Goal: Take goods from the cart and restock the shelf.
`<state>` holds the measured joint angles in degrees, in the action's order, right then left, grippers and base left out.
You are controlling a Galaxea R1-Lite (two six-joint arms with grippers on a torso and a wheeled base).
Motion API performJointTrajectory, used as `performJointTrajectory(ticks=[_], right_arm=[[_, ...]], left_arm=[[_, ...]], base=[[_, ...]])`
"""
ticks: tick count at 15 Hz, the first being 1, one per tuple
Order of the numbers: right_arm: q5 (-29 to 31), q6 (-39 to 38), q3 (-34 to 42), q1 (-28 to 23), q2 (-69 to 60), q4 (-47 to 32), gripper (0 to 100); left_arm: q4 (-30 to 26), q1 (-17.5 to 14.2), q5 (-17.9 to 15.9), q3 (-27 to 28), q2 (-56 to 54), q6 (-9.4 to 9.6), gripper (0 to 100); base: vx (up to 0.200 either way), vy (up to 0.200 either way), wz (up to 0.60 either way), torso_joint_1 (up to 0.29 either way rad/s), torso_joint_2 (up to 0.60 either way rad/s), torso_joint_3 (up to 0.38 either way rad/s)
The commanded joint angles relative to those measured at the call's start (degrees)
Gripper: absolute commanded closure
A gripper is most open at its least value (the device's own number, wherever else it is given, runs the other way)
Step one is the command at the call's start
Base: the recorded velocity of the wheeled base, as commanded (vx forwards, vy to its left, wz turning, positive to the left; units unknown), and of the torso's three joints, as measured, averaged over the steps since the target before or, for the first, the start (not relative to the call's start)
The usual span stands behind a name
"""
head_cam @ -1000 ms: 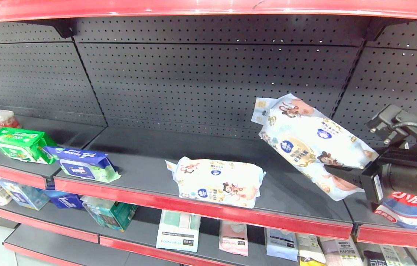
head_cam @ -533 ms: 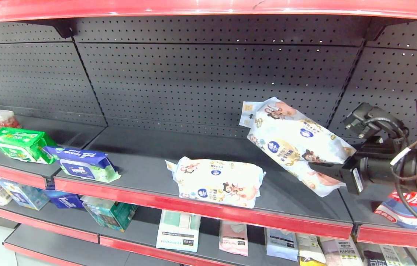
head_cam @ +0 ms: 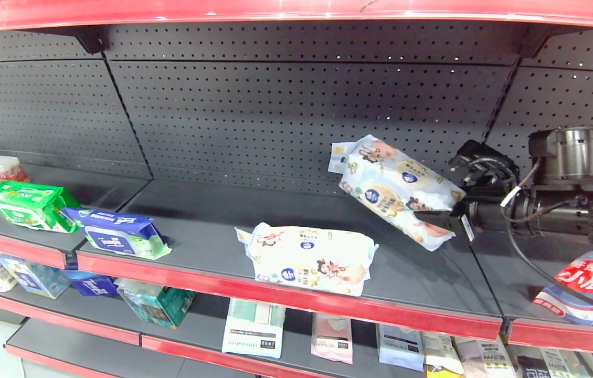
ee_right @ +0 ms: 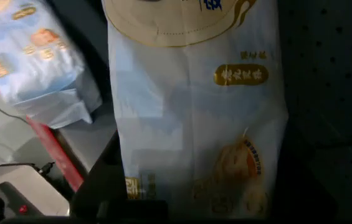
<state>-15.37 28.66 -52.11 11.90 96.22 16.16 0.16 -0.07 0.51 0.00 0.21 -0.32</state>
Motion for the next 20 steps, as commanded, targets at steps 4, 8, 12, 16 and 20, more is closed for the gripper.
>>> performJointTrajectory(ticks=[4,8,12,16,20], right_arm=[[-1.41,4.12,-6.33,-0.47,9.25,-0.26,100],[-1.50,8.96,-8.62,0.06,12.76,-0.26,100],[-1.50,11.86,-13.63,2.08,16.72,-0.34,100],[-0.54,12.38,-14.59,4.54,16.28,-5.35,100],[-0.10,14.41,-17.85,5.24,18.56,-5.97,100]], left_arm=[[0.02,-0.01,0.02,0.00,-0.03,-0.03,0],[0.02,-0.01,0.02,0.00,-0.03,0.05,0],[0.02,-0.01,0.02,0.00,-0.03,-0.03,0],[0.02,-0.01,0.02,0.00,-0.03,0.05,0],[0.02,-0.01,0.02,0.00,-0.03,0.40,0]], base=[[0.000,0.000,0.00,0.000,0.00,0.000],[0.000,0.000,0.00,0.000,0.00,0.000],[0.000,0.000,0.00,0.000,0.00,0.000],[0.000,0.000,0.00,0.000,0.00,0.000],[0.000,0.000,0.00,0.000,0.00,0.000]])
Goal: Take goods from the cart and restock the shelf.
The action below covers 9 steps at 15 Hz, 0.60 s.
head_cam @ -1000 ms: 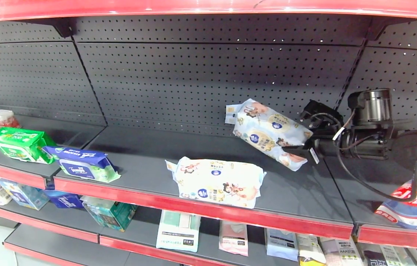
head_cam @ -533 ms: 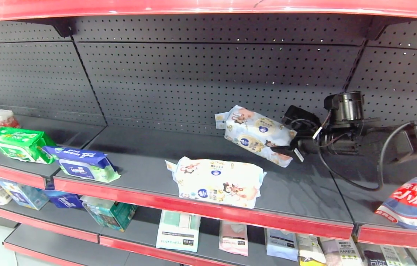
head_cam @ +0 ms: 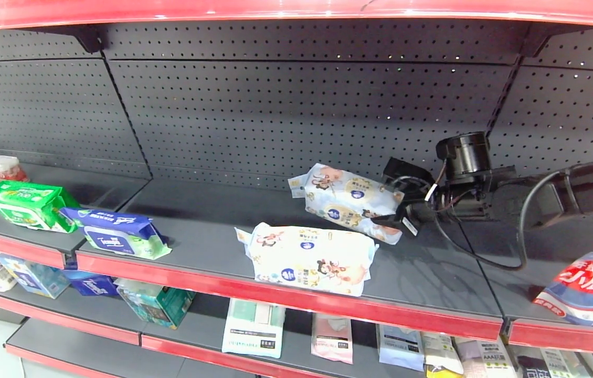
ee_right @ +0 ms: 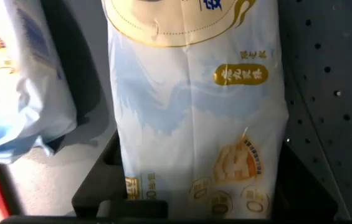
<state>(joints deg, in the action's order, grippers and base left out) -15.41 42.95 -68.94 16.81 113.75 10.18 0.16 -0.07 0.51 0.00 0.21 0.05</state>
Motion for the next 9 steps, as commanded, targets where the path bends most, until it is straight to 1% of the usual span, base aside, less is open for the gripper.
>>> performJointTrajectory(ticks=[1,4,9], right_arm=[[-0.06,0.12,-1.46,0.33,1.56,0.02,100],[-0.06,0.12,-4.36,1.47,2.44,-4.91,100],[-0.15,0.12,-8.85,2.35,5.78,-4.91,100]], left_arm=[[0.02,-0.01,0.02,0.00,-0.03,0.04,0],[0.11,-0.01,0.02,0.00,-0.03,0.04,0],[0.11,-0.01,0.10,0.00,-0.03,0.04,0]], base=[[0.000,0.000,0.00,0.000,0.00,0.000],[0.000,0.000,0.00,0.000,0.00,0.000],[0.000,0.000,0.00,0.000,0.00,0.000]])
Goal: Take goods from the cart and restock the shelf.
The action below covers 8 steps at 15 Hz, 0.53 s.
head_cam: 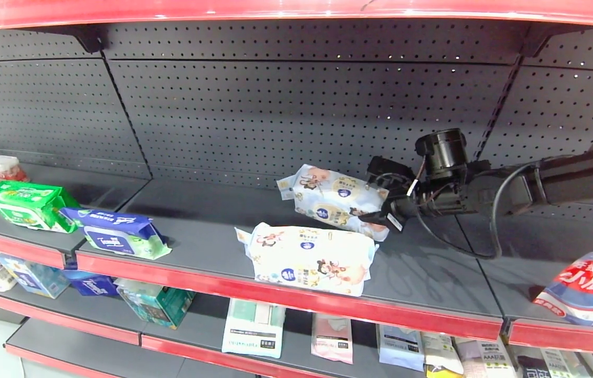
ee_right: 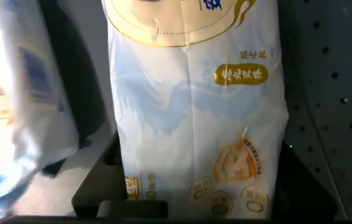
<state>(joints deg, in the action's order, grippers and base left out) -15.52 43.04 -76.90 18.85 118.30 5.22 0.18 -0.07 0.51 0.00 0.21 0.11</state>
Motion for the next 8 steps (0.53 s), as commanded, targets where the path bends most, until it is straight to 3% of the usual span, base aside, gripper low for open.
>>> performJointTrajectory(ticks=[1,8], right_arm=[[-0.04,0.02,-1.15,0.58,1.50,0.06,100],[0.23,1.52,-2.12,1.54,3.17,0.06,100]], left_arm=[[-0.01,-0.01,0.02,0.00,-0.03,-0.02,0],[-0.01,-0.01,0.10,0.00,-0.03,0.07,0]], base=[[0.000,0.000,0.00,0.000,0.00,0.000],[0.000,0.000,0.00,0.000,0.00,0.000]])
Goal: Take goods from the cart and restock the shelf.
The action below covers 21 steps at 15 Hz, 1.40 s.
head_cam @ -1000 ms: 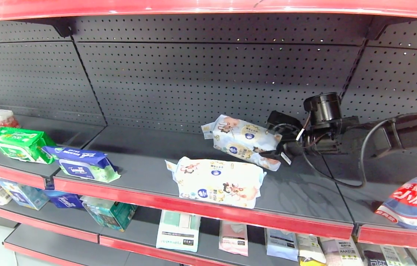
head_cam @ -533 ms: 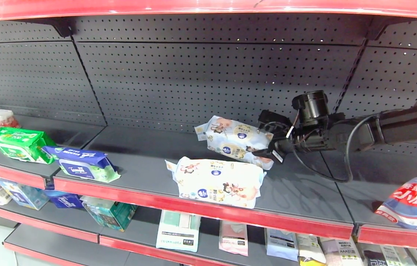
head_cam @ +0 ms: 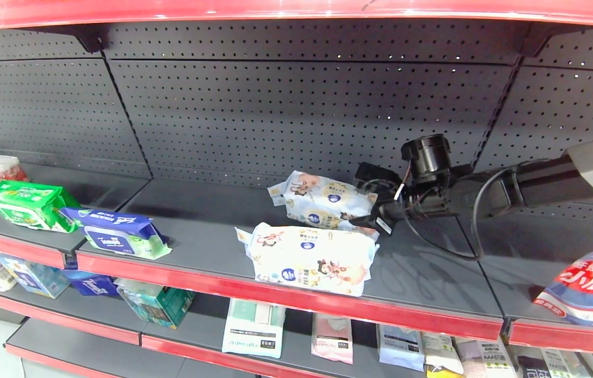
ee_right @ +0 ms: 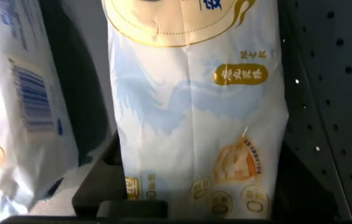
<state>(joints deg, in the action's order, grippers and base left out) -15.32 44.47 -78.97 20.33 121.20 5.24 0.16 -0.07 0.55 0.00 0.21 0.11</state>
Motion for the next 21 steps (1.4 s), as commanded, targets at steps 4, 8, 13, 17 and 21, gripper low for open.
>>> performJointTrajectory(ticks=[4,8,13,17,21], right_arm=[[1.17,-0.17,-0.57,0.14,0.88,0.47,0],[1.70,-4.39,-1.19,0.14,0.00,0.56,0],[5.04,-4.92,3.12,-1.35,-3.34,0.56,0],[7.15,-5.10,4.44,-1.79,-3.69,0.91,0],[9.08,-5.98,4.26,-1.79,-3.69,1.00,0]], left_arm=[[0.11,-0.01,-0.02,0.00,-0.03,-0.02,0],[0.11,-0.01,-0.02,0.00,-0.03,0.07,0],[0.02,-0.01,-0.02,0.00,-0.03,-0.02,0],[0.11,-0.01,-0.02,0.00,-0.03,-0.02,0],[0.11,-0.01,-0.02,0.00,-0.03,-0.02,0]], base=[[0.000,0.000,0.00,0.000,0.00,0.000],[0.000,0.000,0.00,0.000,0.00,0.000],[0.000,0.000,0.00,0.000,0.00,0.000],[0.000,0.000,0.00,0.000,0.00,0.000],[0.000,0.000,0.00,0.000,0.00,0.000]])
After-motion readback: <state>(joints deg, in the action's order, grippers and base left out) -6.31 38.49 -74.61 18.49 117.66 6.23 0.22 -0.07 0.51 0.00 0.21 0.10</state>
